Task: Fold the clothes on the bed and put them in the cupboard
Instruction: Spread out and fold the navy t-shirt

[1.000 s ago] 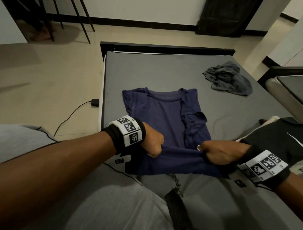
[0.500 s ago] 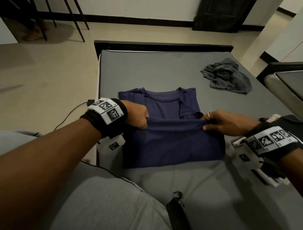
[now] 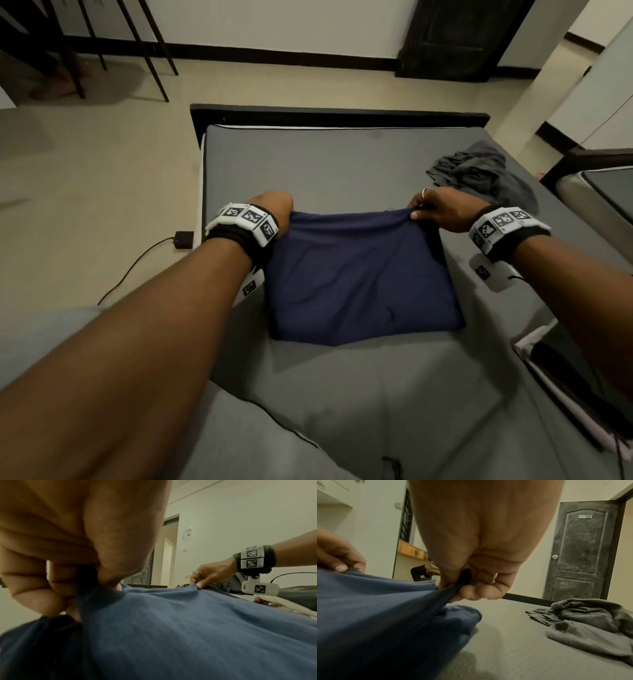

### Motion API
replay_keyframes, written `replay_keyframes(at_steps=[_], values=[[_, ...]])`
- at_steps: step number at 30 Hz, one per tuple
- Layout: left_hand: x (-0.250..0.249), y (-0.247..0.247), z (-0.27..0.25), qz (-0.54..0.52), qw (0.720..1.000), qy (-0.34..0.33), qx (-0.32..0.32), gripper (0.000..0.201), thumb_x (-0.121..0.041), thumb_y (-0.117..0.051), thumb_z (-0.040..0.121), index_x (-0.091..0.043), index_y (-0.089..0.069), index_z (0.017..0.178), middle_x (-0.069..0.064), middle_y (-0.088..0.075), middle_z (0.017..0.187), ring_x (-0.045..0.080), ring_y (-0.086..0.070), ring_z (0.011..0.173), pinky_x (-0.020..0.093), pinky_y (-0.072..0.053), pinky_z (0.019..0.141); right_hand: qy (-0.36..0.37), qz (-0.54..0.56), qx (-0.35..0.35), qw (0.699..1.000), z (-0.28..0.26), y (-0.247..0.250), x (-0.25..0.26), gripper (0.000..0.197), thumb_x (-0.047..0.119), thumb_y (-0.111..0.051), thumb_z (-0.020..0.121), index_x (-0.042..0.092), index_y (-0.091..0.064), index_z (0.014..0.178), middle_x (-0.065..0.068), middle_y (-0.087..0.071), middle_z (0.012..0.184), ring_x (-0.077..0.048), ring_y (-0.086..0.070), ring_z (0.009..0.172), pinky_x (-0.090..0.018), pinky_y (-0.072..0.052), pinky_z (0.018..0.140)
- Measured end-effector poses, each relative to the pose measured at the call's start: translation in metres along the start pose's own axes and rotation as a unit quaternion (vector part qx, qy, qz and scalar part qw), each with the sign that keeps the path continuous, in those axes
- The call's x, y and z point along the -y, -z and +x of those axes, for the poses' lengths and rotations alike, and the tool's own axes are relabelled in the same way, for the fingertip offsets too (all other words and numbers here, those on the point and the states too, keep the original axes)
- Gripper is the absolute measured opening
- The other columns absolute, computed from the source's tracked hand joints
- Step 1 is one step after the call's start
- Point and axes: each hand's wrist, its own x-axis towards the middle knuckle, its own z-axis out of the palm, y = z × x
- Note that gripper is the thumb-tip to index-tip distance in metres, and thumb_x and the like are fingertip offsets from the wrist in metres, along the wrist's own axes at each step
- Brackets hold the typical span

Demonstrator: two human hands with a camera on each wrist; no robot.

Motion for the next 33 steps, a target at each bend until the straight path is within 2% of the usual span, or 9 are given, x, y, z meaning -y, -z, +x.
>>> replay_keyframes(at_steps=[5, 10, 15, 17, 19, 21, 24, 30, 33], values=[[-0.005, -0.009, 0.014, 0.039, 0.997, 0.03, -0.067, 0.027, -0.012, -0.048, 0.096, -0.012, -0.061, 0.119, 0.017, -0.064, 0.12, 0.039, -0.061, 0.109, 0.044, -0.051, 0.089, -0.037, -0.021, -0.023, 0.999, 0.021, -0.01, -0.002, 0.021, 0.022, -0.059, 0.1, 0.018, -0.066, 0.119, -0.006, -0.068, 0.109, -0.025, -0.063, 0.1, -0.03, -0.042, 0.084], [-0.023, -0.002, 0.004, 0.078, 0.99, 0.067, -0.1, 0.039, -0.02, -0.056, 0.093, -0.011, -0.051, 0.131, 0.015, -0.048, 0.134, 0.036, -0.045, 0.124, 0.047, -0.043, 0.096, -0.106, -0.017, -0.085, 0.991, 0.002, -0.02, 0.01, 0.055, 0.034, -0.06, 0.098, 0.015, -0.043, 0.146, -0.014, -0.062, 0.122, -0.033, -0.06, 0.111, -0.042, -0.048, 0.093], [-0.062, -0.008, -0.037, 0.04, 0.995, -0.075, -0.055, 0.08, -0.068, -0.07, 0.074, -0.02, -0.048, 0.133, 0.009, -0.042, 0.134, 0.033, -0.04, 0.127, 0.05, -0.042, 0.101, -0.013, -0.024, -0.16, 0.987, -0.07, -0.045, 0.04, 0.066, 0.056, -0.057, 0.092, 0.014, -0.047, 0.143, -0.016, -0.051, 0.132, -0.036, -0.053, 0.118, -0.046, -0.045, 0.101], [-0.081, -0.026, -0.056, 0.009, 0.985, -0.166, -0.049, 0.098, -0.078, -0.066, 0.068, -0.024, -0.038, 0.145, 0.007, -0.035, 0.144, 0.033, -0.031, 0.137, 0.053, -0.033, 0.11, 0.042, -0.025, -0.124, 0.991, -0.097, -0.063, 0.064, 0.081, 0.069, -0.051, 0.088, 0.017, -0.041, 0.149, -0.013, -0.043, 0.148, -0.033, -0.044, 0.134, -0.046, -0.038, 0.112], [-0.091, -0.053, -0.071, -0.006, 0.978, -0.208, -0.002, 0.114, -0.083, -0.061, 0.067, -0.024, -0.02, 0.155, 0.007, -0.017, 0.16, 0.033, -0.009, 0.149, 0.06, -0.016, 0.118, 0.041, -0.025, -0.022, 0.999, -0.117, -0.086, 0.086, 0.098, 0.083, -0.039, 0.083, 0.025, -0.019, 0.16, -0.006, -0.015, 0.166, -0.027, -0.015, 0.152, -0.046, -0.019, 0.122], [-0.087, -0.081, -0.077, 0.029, 0.981, -0.182, 0.055, 0.128, -0.088, -0.059, 0.062, -0.025, -0.001, 0.158, 0.005, 0.005, 0.166, 0.035, 0.01, 0.151, 0.062, -0.003, 0.119, 0.022, -0.063, 0.073, 0.995, -0.127, -0.111, 0.09, 0.105, 0.092, -0.022, 0.077, 0.033, 0.007, 0.159, 0.002, 0.016, 0.167, -0.022, 0.014, 0.153, -0.051, -0.004, 0.124], [-0.056, -0.1, -0.078, 0.087, 0.983, -0.123, 0.104, 0.142, -0.097, -0.054, 0.053, -0.027, 0.017, 0.156, 0.001, 0.023, 0.163, 0.033, 0.023, 0.149, 0.064, 0.01, 0.116, 0.006, -0.101, 0.112, 0.989, -0.129, -0.122, 0.073, 0.107, 0.098, -0.007, 0.069, 0.039, 0.024, 0.153, 0.01, 0.032, 0.161, -0.022, 0.029, 0.148, -0.057, 0.0, 0.123], [-0.003, -0.082, -0.088, 0.028, 0.986, 0.025, 0.16, 0.139, -0.104, -0.038, 0.049, -0.033, 0.023, 0.153, -0.007, 0.033, 0.159, 0.036, 0.026, 0.147, 0.072, 0.008, 0.112, -0.048, -0.083, 0.18, 0.979, -0.145, -0.1, 0.053, 0.125, 0.105, -0.002, 0.055, 0.032, 0.027, 0.153, 0.004, 0.032, 0.161, -0.026, 0.021, 0.151, -0.052, -0.001, 0.124], [-0.012, -0.072, -0.094, 0.033, 0.995, 0.071, 0.057, 0.128, -0.104, -0.013, 0.056, -0.028, 0.016, 0.155, 0.002, 0.025, 0.163, 0.038, 0.019, 0.149, 0.066, 0.012, 0.114, -0.086, -0.066, 0.144, 0.984, -0.137, -0.084, 0.062, 0.128, 0.103, 0.002, 0.056, 0.026, 0.014, 0.159, -0.001, 0.023, 0.164, -0.027, 0.014, 0.153, -0.051, 0.002, 0.124]])
